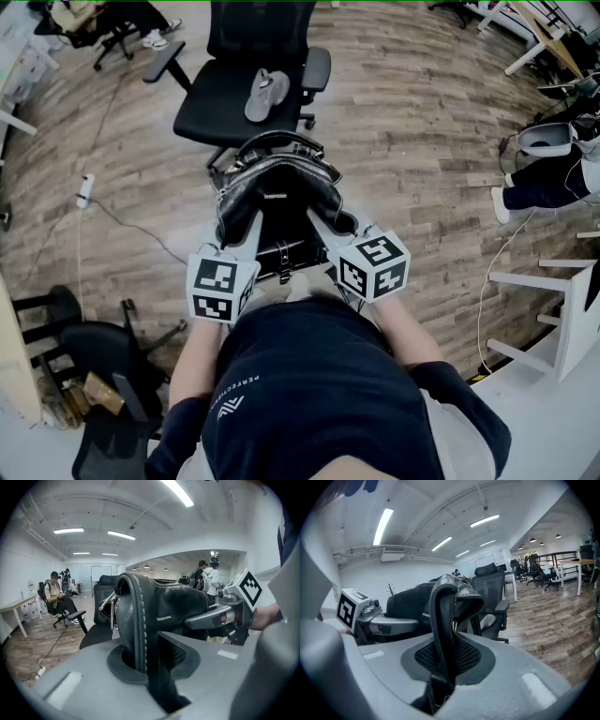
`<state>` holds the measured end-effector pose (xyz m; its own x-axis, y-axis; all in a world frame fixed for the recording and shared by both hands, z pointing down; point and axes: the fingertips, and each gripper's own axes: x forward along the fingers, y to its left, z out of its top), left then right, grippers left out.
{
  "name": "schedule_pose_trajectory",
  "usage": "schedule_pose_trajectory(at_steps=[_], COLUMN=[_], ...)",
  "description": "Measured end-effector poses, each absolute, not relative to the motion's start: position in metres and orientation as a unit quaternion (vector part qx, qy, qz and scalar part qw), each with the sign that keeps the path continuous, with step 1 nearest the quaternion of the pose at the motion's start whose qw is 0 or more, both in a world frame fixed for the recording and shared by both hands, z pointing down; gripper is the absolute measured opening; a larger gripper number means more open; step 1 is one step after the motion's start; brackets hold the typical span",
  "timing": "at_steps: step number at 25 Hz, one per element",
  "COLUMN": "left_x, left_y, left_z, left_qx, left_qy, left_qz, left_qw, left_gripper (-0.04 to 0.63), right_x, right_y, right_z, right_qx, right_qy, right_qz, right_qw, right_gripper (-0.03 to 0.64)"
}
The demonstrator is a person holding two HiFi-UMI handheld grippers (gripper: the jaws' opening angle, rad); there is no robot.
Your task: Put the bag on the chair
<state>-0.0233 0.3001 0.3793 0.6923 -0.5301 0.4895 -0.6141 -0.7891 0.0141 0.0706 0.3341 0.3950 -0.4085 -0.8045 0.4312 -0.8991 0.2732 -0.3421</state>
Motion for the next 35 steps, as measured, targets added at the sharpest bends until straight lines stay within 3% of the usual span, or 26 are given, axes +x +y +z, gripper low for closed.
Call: schedule_pose_trajectory(at_steps=[14, 35], left_x=[-0.016, -0.07], left_y=[0.278, 0.111], left_z=[0.397, 0.412], left_qx=[0.906, 0.908], left_qy=[-0.327, -0.311], left_qz=[0.248, 0.245], left_qw=[0.105, 0.135], left_gripper=[0.077, 0.077], right_x=[0.079, 0.026], right_y=[0.309, 0.145], right_z=[0.409, 0.421], right_qx=[0.521, 0.523], right_qy=[-0.797, -0.779], right_qz=[0.293, 0.324], right_qw=[0.09, 0.119], right_gripper=[0.069, 0.067])
